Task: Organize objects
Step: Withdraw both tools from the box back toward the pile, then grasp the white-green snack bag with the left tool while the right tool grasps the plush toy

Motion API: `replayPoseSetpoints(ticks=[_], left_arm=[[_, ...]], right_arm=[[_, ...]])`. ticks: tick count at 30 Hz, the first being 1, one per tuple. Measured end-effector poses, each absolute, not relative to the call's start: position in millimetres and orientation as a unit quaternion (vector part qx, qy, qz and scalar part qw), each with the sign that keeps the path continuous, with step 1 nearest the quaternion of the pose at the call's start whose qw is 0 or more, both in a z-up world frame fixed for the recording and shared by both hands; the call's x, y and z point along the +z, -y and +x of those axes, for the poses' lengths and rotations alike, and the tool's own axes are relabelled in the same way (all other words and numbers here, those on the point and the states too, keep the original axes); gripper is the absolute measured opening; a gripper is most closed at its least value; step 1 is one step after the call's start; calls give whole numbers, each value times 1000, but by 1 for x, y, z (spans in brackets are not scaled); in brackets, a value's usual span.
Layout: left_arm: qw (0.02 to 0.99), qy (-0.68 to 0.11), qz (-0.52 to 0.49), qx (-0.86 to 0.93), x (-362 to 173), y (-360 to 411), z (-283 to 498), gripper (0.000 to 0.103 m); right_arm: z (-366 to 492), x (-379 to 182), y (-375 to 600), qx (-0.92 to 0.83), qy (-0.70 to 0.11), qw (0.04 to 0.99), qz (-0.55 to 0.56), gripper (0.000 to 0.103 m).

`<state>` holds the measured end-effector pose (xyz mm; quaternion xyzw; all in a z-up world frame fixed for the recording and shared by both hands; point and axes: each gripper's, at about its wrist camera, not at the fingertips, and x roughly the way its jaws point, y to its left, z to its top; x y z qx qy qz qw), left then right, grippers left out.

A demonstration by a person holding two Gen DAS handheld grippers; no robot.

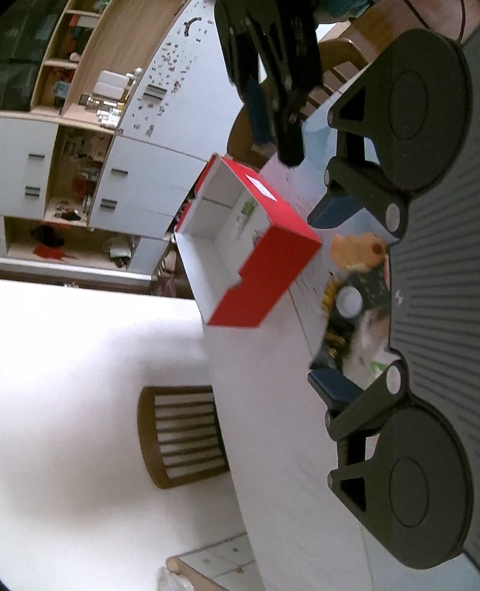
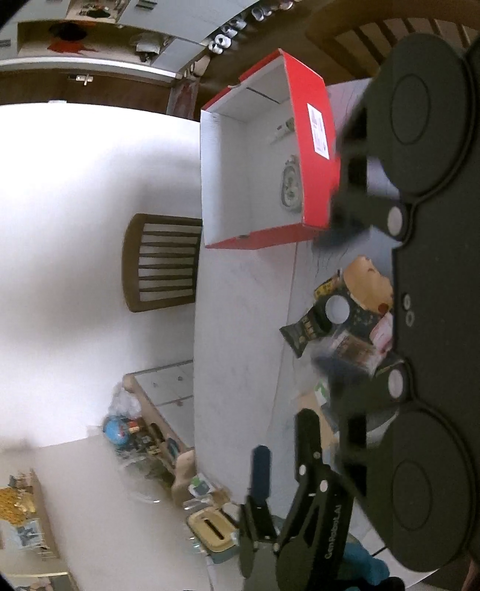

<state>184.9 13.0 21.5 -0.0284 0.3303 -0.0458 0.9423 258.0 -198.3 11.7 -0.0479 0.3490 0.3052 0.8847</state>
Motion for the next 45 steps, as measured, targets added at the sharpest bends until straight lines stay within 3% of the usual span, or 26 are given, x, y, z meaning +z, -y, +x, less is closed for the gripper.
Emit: replayPoseSetpoints(ticks=[8, 10, 11, 22, 38, 45], left_arm=[[938, -344, -31, -28, -3, -40, 162, 89], [937, -348, -31, -25, -11, -45, 158, 102], [937, -348, -31, -23, -15, -47, 157, 103], [928, -371, -18, -20, -66, -63, 157, 103], [913, -408, -5, -3, -115, -76, 168, 103], [909, -416, -17, -1, -121, -79, 175, 103]], right_arm=[[247, -3, 190, 287, -355, 889, -44, 87], [247, -10, 189, 275, -360, 890, -45, 89], [248, -14, 188, 270, -363, 891, -44, 89], [257, -53, 173, 241, -396, 885, -45, 102], [294, -98, 153, 215, -429, 873, -80, 102], [317, -123, 146, 205, -466, 859, -55, 95]])
